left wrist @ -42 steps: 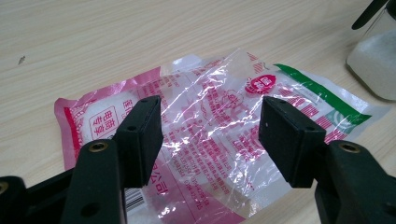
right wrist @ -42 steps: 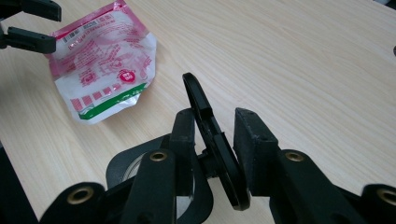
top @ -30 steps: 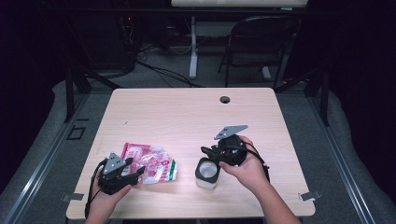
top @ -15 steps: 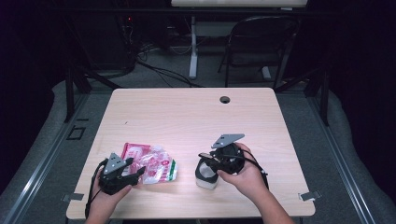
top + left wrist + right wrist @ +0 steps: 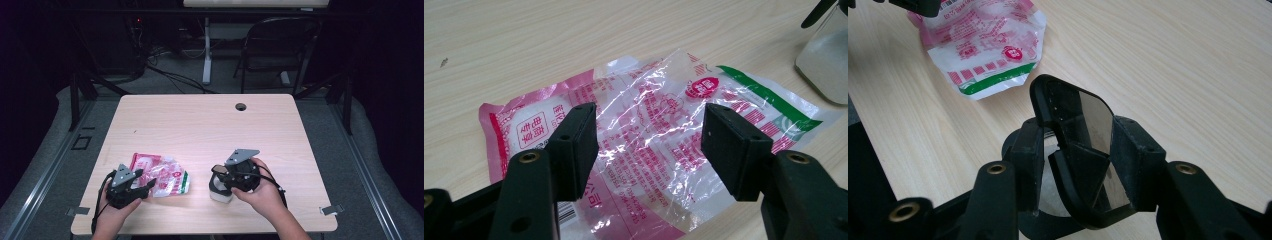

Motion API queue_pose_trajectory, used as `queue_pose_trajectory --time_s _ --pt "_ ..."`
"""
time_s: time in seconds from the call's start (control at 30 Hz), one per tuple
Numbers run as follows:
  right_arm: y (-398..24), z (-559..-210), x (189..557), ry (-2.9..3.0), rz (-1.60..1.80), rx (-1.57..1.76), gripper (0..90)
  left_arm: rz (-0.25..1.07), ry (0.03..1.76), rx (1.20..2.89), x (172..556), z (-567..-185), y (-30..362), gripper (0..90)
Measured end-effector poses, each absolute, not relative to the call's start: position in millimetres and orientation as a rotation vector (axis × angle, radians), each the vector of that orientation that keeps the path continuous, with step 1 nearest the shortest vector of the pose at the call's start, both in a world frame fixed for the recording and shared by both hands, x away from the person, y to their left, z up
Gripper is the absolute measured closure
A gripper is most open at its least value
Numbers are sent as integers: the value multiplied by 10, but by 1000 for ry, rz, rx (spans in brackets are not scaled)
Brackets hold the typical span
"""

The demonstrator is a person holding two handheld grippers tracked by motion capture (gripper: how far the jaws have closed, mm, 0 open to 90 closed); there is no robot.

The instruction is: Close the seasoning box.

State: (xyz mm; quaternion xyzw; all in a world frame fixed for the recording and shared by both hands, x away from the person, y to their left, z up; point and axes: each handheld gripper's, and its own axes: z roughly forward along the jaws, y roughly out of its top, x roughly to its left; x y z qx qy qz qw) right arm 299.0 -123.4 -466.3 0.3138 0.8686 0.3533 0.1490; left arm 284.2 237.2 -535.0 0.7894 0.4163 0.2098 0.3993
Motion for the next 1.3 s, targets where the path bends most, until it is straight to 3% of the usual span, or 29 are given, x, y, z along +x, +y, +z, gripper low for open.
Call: queue_pose_trajectory --time_s 1.3 --pt "-1169 -4787 2865 2493 1006 854 475 531 1050 2004 2842 -5359 2362 398"
